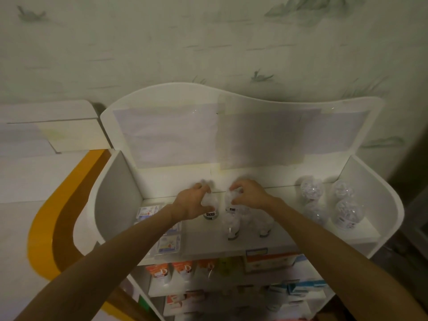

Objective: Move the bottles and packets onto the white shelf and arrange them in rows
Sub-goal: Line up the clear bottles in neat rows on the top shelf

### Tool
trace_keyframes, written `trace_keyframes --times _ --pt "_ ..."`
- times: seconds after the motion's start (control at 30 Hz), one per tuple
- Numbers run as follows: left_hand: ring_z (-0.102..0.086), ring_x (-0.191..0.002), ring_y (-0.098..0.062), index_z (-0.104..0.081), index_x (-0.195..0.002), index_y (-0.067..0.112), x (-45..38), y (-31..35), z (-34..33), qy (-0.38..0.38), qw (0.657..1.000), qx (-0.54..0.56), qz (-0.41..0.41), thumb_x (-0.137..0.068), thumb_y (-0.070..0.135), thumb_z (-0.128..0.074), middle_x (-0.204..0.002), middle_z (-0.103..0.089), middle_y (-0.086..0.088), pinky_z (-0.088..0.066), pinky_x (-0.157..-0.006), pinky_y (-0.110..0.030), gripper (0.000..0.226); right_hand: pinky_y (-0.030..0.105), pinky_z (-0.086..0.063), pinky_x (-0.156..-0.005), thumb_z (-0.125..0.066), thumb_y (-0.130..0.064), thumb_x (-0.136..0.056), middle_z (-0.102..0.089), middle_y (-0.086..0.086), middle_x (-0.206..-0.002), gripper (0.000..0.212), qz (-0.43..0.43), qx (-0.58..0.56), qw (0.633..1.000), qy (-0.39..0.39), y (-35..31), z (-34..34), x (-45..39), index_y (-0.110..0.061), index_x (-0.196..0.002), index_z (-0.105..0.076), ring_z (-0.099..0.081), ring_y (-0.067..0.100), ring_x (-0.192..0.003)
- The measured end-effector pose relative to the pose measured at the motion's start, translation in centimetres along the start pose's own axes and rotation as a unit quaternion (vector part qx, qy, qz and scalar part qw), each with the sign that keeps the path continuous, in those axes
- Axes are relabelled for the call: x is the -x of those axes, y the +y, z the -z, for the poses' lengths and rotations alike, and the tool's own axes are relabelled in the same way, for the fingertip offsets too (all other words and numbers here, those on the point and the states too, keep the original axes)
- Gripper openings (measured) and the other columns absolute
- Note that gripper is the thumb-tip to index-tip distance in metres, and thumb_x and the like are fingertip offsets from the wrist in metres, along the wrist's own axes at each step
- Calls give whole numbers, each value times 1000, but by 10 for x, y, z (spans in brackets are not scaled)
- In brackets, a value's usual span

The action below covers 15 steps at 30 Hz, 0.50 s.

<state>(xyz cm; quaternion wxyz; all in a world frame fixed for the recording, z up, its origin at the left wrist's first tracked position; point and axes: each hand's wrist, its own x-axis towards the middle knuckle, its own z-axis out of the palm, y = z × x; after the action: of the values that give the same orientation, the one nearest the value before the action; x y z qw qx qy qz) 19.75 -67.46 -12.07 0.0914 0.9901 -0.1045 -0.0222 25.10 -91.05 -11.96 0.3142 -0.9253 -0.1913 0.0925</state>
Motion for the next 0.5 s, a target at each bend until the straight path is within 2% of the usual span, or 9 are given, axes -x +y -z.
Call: trace_keyframes --times 0.17,0.27,0.37,0.5 --pt "-55 -112 -22 -46 -135 27 2 2 3 -5 1000 -19 -6 -84 65 -61 -136 -48 2 -50 -90 -39 66 29 -51 -83 -84 -29 -73 -61 -3 -123 50 -2 12 1000 1 0 0 2 -23 -119 -65 -59 13 -100" --pt "-50 -121 -22 -44 -138 24 2 5 2 24 999 -19 -16 -88 68 -51 -143 -42 2 -50 -92 -41 67 29 -49 -86 -82 -27 -75 -59 -2 -126 54 -11 22 1000 3 0 5 4 -19 -124 -62 -58 16 -105" --pt "-51 -120 -24 -47 -136 21 3 13 3 45 998 -19 -38 -92 61 -52 -141 -43 -1 -50 -93 -41 60 30 -48 -90 -81 -25 -76 -59 0 -129 58 -20 31 999 7 2 8 4 -17 -129 -60 -58 18 -111" --pt "-49 -123 -22 -54 -132 20 7 23 5 82 993 -15 -83 -94 52 -54 -140 -48 -1 -43 -98 -34 50 30 -49 -91 -79 -24 -74 -59 -1 -129 57 -30 31 999 15 3 5 3 -20 -127 -60 -57 16 -109"
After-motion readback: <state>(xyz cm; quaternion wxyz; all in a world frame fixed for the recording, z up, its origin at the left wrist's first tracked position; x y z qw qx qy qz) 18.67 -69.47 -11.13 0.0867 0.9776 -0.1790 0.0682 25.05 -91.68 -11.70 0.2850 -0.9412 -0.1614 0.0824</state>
